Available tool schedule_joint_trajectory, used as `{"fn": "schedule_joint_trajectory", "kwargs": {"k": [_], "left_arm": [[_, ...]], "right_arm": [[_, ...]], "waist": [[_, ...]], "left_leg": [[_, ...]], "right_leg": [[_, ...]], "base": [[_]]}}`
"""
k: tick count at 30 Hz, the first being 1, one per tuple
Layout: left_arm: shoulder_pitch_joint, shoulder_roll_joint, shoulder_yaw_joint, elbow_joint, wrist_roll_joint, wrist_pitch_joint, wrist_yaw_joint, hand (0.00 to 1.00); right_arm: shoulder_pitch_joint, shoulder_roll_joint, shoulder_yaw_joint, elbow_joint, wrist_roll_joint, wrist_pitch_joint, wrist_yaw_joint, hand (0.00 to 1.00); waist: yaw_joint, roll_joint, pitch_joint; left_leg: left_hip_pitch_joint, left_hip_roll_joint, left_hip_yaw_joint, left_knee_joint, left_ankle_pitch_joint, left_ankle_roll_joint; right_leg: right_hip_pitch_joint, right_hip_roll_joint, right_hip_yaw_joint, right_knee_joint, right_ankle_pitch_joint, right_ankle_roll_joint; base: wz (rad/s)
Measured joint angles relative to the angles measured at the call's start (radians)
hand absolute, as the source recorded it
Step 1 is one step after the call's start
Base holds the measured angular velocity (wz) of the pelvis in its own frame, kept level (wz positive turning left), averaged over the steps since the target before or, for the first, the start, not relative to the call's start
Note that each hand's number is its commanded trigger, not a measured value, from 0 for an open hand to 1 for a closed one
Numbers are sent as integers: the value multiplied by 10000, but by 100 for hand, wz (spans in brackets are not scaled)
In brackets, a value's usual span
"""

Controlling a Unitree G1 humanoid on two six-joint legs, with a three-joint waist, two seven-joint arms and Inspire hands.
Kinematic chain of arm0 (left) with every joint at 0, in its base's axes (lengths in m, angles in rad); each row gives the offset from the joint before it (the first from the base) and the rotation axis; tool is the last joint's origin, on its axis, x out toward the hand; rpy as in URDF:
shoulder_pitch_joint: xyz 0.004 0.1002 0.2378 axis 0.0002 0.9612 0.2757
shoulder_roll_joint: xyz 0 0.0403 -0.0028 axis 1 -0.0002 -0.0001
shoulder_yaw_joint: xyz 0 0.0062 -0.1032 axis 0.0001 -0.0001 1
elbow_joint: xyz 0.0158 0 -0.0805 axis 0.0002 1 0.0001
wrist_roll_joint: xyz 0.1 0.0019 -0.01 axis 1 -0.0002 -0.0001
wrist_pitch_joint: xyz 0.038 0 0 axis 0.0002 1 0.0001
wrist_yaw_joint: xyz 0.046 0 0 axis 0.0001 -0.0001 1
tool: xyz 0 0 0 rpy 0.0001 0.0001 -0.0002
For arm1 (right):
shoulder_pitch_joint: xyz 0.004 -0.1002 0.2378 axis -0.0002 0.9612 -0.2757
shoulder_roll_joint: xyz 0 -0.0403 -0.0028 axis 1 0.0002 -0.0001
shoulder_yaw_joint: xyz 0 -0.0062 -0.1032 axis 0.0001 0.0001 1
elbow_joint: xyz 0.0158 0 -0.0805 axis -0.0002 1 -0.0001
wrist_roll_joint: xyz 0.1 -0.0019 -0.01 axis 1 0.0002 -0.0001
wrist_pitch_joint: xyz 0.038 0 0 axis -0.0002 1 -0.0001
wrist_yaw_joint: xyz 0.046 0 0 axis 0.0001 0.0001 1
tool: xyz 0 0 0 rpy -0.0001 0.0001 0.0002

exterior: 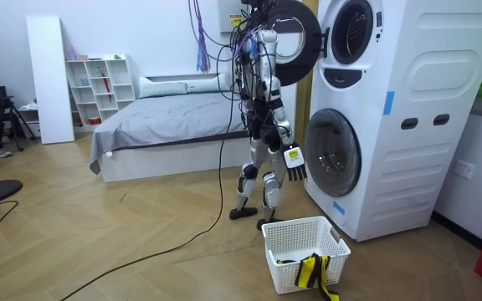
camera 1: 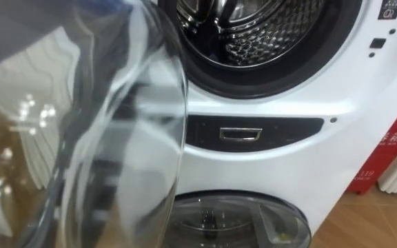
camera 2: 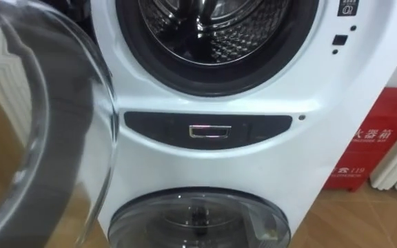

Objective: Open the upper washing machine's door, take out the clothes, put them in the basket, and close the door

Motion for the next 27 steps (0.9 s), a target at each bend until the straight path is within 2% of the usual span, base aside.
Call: {"fn": "schedule_joint_trajectory", "kwargs": {"k": [3,4,6,7,8,10,11,12,13,14,16,17,18,19,20,21,23,24,25,26,27], "left_arm": [[26,24,191,-90,230,175,1,0],[39,75,197,-86,341,206,1,0],[-9,88,377,-90,404,206,0,0],[-12,76,371,-108,404,203,0,0],[-19,46,368,-123,400,205,0,0],[-41,41,355,-293,400,331,-10,0],[-127,8,354,-306,381,390,-29,0],[-178,-26,354,-305,338,392,-40,0],[-287,-97,324,-300,271,391,-47,0],[-407,-113,133,-309,271,388,-51,0],[-708,-100,-28,-310,286,376,-81,0],[-952,-101,-44,-338,298,363,-100,0],[-1032,-98,-58,-425,311,355,-103,0],[-1251,-89,-204,-456,319,289,-105,0],[-1508,-89,-361,-508,371,235,-109,0],[-1609,-96,-391,-564,405,208,-127,0],[-1769,-104,-444,-755,403,183,-183,0],[-1767,-105,-451,-748,404,183,-183,0],[-1750,-106,-449,-657,408,184,-188,0],[-1713,-92,-451,-469,382,165,-189,0],[-1679,-80,-450,-353,351,157,-189,0]], "right_arm": [[21,-19,-26,-193,-450,160,67,0],[21,-39,-13,-240,-547,215,83,0],[-5,-39,6,-244,-719,220,111,0],[-20,-56,19,-295,-999,207,137,0],[-77,-125,16,-307,-1248,201,139,0],[-78,-213,20,-507,-1625,202,122,0],[-99,-269,13,-576,-1902,181,71,0],[-138,-299,-9,-574,-1999,180,34,0],[-183,-395,-17,-575,-2024,176,-33,0],[-242,-451,-26,-571,-2013,163,-131,0],[-348,-433,-35,-572,-2042,56,-210,0],[-401,-433,-55,-572,-2068,-17,-251,0],[-439,-423,-62,-575,-2059,-44,-264,0],[-454,-397,-115,-574,-1965,-80,-309,0],[-506,-387,-138,-605,-1926,-107,-380,0],[-540,-382,-160,-635,-1933,-113,-389,0],[-650,-348,-241,-681,-2077,-132,-482,0],[-673,-336,-245,-689,-2082,-131,-545,0],[-717,-302,-241,-686,-2096,-120,-669,0],[-725,-271,-212,-705,-2084,-112,-754,0],[-746,-259,-214,-742,-2060,-102,-777,0]], "waist": [[46,3,0],[151,9,-4],[303,-24,-25],[344,-46,-37],[406,50,-44],[407,168,-45],[376,213,-73],[363,277,-56],[334,366,-15],[164,499,-14],[65,550,11],[-73,551,7],[-95,562,15],[-160,558,26],[-164,658,-28],[-154,645,-21],[-83,609,4],[-50,612,2],[-41,614,0],[-36,587,-6],[-33,553,8]], "left_leg": [[-71,113,50,357,-259,-91],[-103,186,168,721,-420,-163],[-510,341,253,1866,-692,-366],[-1158,436,208,3322,-725,-423],[-1789,549,33,4628,-617,-483],[-2292,631,-110,5702,-373,-594],[-2448,636,-261,6102,-267,-604],[-2491,657,-303,6294,-226,-635],[-2433,794,-314,6635,-183,-714],[-2161,836,-361,6756,-177,-764],[-1560,793,-358,6536,-249,-878],[-1103,736,-397,5902,-345,-1030],[-897,714,-526,5479,-384,-1041],[-507,622,-751,4521,-519,-1145],[-221,615,-844,3629,-678,-1095],[-126,614,-851,3199,-781,-1073],[138,548,-838,1624,-1078,-827],[168,508,-840,1344,-1111,-765],[173,383,-781,973,-1153,-603],[167,172,-553,665,-1076,-342],[130,52,-418,581,-1007,-182]], "right_leg": [[-32,97,12,201,-290,-44],[-80,135,-11,397,-426,-180],[-190,169,-28,650,-565,-265],[-251,131,-4,748,-602,-317],[-254,159,-5,795,-642,-375],[-275,189,-26,908,-713,-454],[-272,188,-110,943,-769,-510],[-274,188,-183,987,-817,-542],[-293,196,-395,1104,-904,-582],[-328,199,-588,1201,-940,-626],[-587,186,-656,1404,-948,-651],[-813,180,-769,1439,-892,-680],[-870,181,-853,1438,-853,-683],[-1141,185,-979,1437,-735,-692],[-1452,183,-1142,1412,-578,-696],[-1621,182,-1154,1423,-488,-697],[-2174,177,-1114,1363,-8,-686],[-2255,158,-1113,1334,123,-681],[-2309,118,-1087,1190,495,-622],[-2320,24,-990,901,943,-529],[-2326,-33,-898,756,1177,-447]], "base": [[-5],[-16],[-16],[-13],[-13],[-9],[-5],[0],[9],[11],[13],[22],[35],[38],[29],[14],[-4],[-10],[-7],[-5],[-14]]}}
